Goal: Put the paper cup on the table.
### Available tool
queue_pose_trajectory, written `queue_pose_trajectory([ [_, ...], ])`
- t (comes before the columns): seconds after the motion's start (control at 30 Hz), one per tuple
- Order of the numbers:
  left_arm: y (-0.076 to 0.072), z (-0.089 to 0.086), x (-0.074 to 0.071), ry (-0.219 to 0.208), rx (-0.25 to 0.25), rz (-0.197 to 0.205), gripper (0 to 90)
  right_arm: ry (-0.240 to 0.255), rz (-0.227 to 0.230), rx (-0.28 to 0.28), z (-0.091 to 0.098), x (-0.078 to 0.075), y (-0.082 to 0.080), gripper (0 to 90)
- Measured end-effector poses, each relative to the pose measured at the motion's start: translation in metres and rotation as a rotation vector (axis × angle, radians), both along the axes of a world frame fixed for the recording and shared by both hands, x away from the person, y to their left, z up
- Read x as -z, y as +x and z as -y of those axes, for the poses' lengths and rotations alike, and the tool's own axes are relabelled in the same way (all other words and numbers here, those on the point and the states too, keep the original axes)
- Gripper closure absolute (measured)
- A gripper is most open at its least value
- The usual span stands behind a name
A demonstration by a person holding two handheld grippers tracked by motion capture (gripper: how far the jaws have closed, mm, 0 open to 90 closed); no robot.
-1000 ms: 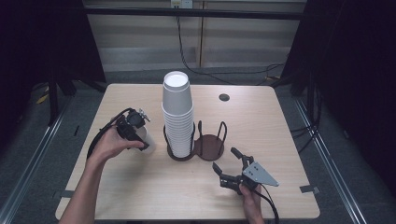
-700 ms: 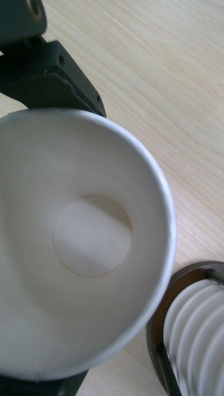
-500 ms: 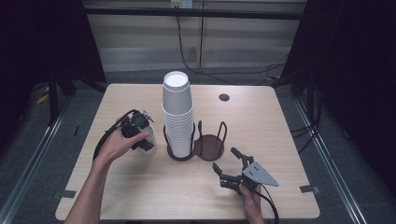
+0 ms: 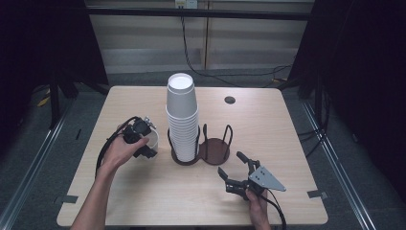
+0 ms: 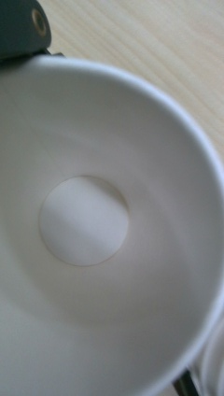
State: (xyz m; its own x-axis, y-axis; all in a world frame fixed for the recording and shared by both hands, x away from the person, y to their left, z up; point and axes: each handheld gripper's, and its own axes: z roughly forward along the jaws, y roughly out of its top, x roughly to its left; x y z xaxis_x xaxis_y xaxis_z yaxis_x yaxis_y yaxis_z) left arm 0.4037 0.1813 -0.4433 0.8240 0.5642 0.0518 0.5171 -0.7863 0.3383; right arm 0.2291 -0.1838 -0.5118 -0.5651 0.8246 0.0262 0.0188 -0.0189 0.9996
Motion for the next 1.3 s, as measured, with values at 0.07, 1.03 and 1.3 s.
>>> queue_pose_trajectory([
  [0.07,-0.002,-0.002,0.001,0.001,0.007,0.005,6.5,0.000,0.000,0.001,0.000,0.000,0.000,12.7],
  [1.03,-0.036,-0.060,-0.019,-0.306,-0.034,0.127,15.9,0.001,-0.002,0.004,0.000,0.000,0.000,12.6],
  [1.3,-0.056,-0.065,-0.032,-0.428,-0.093,0.233,16.1,0.000,-0.001,0.005,0.000,0.000,0.000,12.5],
])
